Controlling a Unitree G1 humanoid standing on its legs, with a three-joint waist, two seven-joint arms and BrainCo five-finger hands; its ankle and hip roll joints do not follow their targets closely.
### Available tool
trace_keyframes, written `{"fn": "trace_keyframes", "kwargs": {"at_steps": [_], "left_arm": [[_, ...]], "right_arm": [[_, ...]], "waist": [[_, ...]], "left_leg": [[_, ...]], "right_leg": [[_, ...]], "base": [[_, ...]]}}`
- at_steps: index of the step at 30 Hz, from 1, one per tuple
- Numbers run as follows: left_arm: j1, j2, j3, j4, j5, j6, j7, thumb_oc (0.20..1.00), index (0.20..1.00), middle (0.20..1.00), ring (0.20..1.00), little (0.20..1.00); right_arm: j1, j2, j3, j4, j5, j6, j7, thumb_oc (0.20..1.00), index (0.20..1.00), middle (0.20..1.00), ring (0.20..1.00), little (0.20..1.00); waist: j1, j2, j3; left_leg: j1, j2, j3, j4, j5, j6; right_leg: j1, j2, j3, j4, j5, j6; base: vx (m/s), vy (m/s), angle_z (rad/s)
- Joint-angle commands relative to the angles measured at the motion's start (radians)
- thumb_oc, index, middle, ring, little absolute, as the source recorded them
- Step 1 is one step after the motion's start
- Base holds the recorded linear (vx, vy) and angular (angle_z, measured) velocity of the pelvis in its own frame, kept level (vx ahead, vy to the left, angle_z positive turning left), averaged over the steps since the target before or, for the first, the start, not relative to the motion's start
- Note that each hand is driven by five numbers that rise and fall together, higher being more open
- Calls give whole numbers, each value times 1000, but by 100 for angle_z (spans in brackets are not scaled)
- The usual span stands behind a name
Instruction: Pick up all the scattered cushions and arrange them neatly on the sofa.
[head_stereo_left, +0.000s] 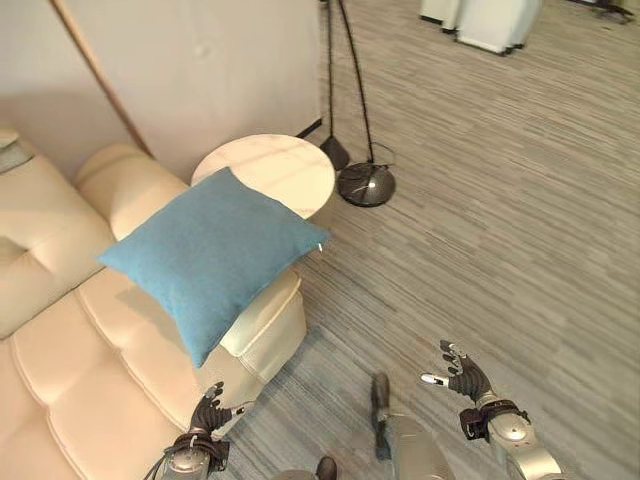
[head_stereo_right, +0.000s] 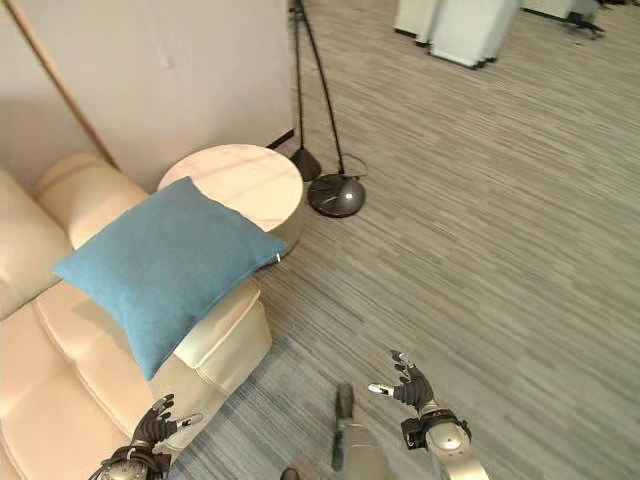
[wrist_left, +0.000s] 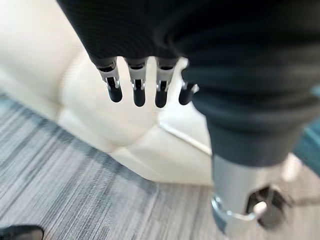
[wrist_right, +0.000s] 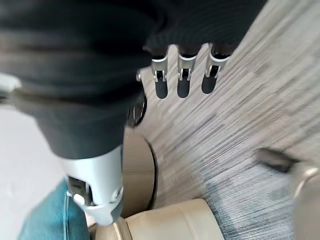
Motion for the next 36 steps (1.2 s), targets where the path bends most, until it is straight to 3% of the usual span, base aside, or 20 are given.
{"fn": "trace_keyframes", "kwargs": {"at_steps": [1, 4, 7, 11, 16, 18, 20, 22, 23, 25, 27, 28, 29, 30, 31, 32, 36], "left_arm": [[-8, 14, -1, -61, -24, -40, 8, 1000, 1000, 1000, 1000, 1000], [-7, 11, 1, -73, -46, -43, 6, 1000, 1000, 1000, 1000, 1000], [-17, 6, 6, -62, -61, -46, 8, 1000, 1000, 1000, 1000, 1000], [-18, 5, 8, -74, -67, -42, 6, 1000, 1000, 1000, 1000, 1000], [-15, 9, 12, -74, -68, -40, 16, 1000, 1000, 1000, 1000, 1000], [1, 10, 26, -81, -79, -37, 11, 1000, 1000, 1000, 1000, 1000], [28, 10, 44, -79, -79, -34, 7, 1000, 1000, 1000, 1000, 1000], [29, 28, 62, -68, -77, -27, 8, 1000, 1000, 1000, 1000, 1000], [23, 39, 65, -64, -73, -28, 9, 1000, 1000, 1000, 1000, 1000], [27, 45, 68, -67, -76, -31, 6, 1000, 1000, 1000, 1000, 1000], [30, 50, 69, -73, -76, -33, 7, 1000, 1000, 1000, 1000, 1000], [32, 55, 68, -79, -78, -36, 4, 1000, 1000, 1000, 1000, 1000], [32, 58, 68, -83, -80, -38, 4, 1000, 1000, 1000, 1000, 1000], [19, 61, 73, -70, -82, -42, 13, 1000, 1000, 1000, 1000, 1000], [19, 61, 73, -70, -82, -42, 13, 1000, 1000, 1000, 1000, 1000], [28, 61, 77, -72, -69, -45, 7, 1000, 1000, 1000, 1000, 1000], [40, 70, 92, -65, -76, -44, 4, 1000, 1000, 1000, 1000, 1000]], "right_arm": [[-23, -34, -58, -39, -11, -38, -6, 1000, 1000, 1000, 1000, 1000], [-17, -43, -70, -42, -3, -42, -13, 1000, 1000, 1000, 1000, 1000], [-14, -52, -76, -63, 8, -46, -13, 1000, 1000, 1000, 1000, 1000], [-16, -58, -76, -67, 2, -42, -19, 1000, 1000, 1000, 1000, 1000], [-38, -64, -65, -61, -12, -30, -28, 1000, 1000, 1000, 1000, 1000], [-35, -64, -62, -74, -26, -26, -22, 1000, 1000, 1000, 1000, 1000], [-34, -58, -59, -76, -49, -18, -16, 1000, 1000, 1000, 1000, 1000], [-52, -42, -56, -88, -65, -16, -11, 1000, 1000, 1000, 1000, 1000], [-63, -39, -60, -92, -67, -20, -17, 1000, 1000, 1000, 1000, 1000], [-67, -37, -58, -102, -70, -20, -20, 1000, 1000, 1000, 1000, 1000], [-70, -40, -56, -107, -70, -20, -23, 1000, 1000, 1000, 1000, 1000], [-72, -44, -60, -117, -65, -23, -25, 1000, 1000, 1000, 1000, 1000], [-80, -48, -60, -119, -62, -25, -28, 1000, 1000, 1000, 1000, 1000], [-100, -57, -60, -129, -67, -26, -42, 1000, 1000, 1000, 1000, 1000], [-100, -57, -60, -129, -67, -26, -42, 1000, 1000, 1000, 1000, 1000], [-100, -67, -64, -164, -66, -33, -41, 1000, 1000, 1000, 1000, 1000], [-148, -99, -49, -161, -71, -33, -43, 1000, 1000, 1000, 1000, 1000]], "waist": [[9, 28, 7], [6, 28, 2], [3, 31, 13], [7, 28, 0], [38, 32, -7], [48, 42, -16], [59, 39, -40], [66, 32, -44], [59, 37, -37], [51, 46, -37], [47, 49, -33], [39, 54, -28], [36, 52, -22], [23, 44, -8], [22, 44, -7], [30, 28, -16], [52, 26, -54]], "left_leg": [[-174, 50, 59, 102, 21, -69], [-208, 81, 102, 158, 27, -101], [-256, 133, 207, 254, 23, -118], [-329, 175, 319, 181, 53, -103], [-426, 192, 364, 75, 153, -124], [-399, 204, 376, 41, 178, -123], [-371, 186, 361, 47, 168, -103], [-304, 151, 345, 33, 131, -59], [-269, 133, 326, 14, 120, -42], [-240, 127, 300, -10, 120, -36], [-225, 123, 288, -24, 123, -35], [-208, 118, 268, -39, 125, -37], [-200, 113, 253, -41, 125, -38], [-186, 99, 209, -34, 118, -40], [-186, 99, 208, -33, 118, -40], [-184, 86, 203, -31, 107, -44], [-163, 94, 195, -69, 114, -62]], "right_leg": [[229, -23, -51, -38, 3, 51], [281, -35, -106, -64, -8, 35], [330, -41, -152, -64, -48, 9], [377, -48, -206, -97, -78, 7], [448, -27, -215, -124, -116, 11], [465, -26, -214, -110, -130, 15], [474, -61, -212, -61, -131, 32], [407, -116, -199, 135, -96, 57], [364, -125, -174, 218, -47, 72], [323, -108, -143, 232, -39, 62], [310, -97, -131, 210, -46, 60], [281, -62, -108, 157, -65, 50], [277, -54, -99, 120, -59, 52], [242, -22, -49, 51, -34, 65], [244, -22, -50, 50, -34, 65], [287, -27, -47, -27, -30, 57], [363, -17, -68, -135, -3, 49]], "base": [[285, -234, 148], [158, -138, 116], [129, -75, 80], [160, -17, 39], [205, 69, 36], [316, 239, -44], [449, 373, -87], [323, 343, -14], [207, 225, -4], [139, 82, 30], [96, 3, 68], [91, -38, 61], [155, -96, 64], [90, -85, 53], [97, -116, 67], [56, -90, 76], [120, -113, 59]]}}
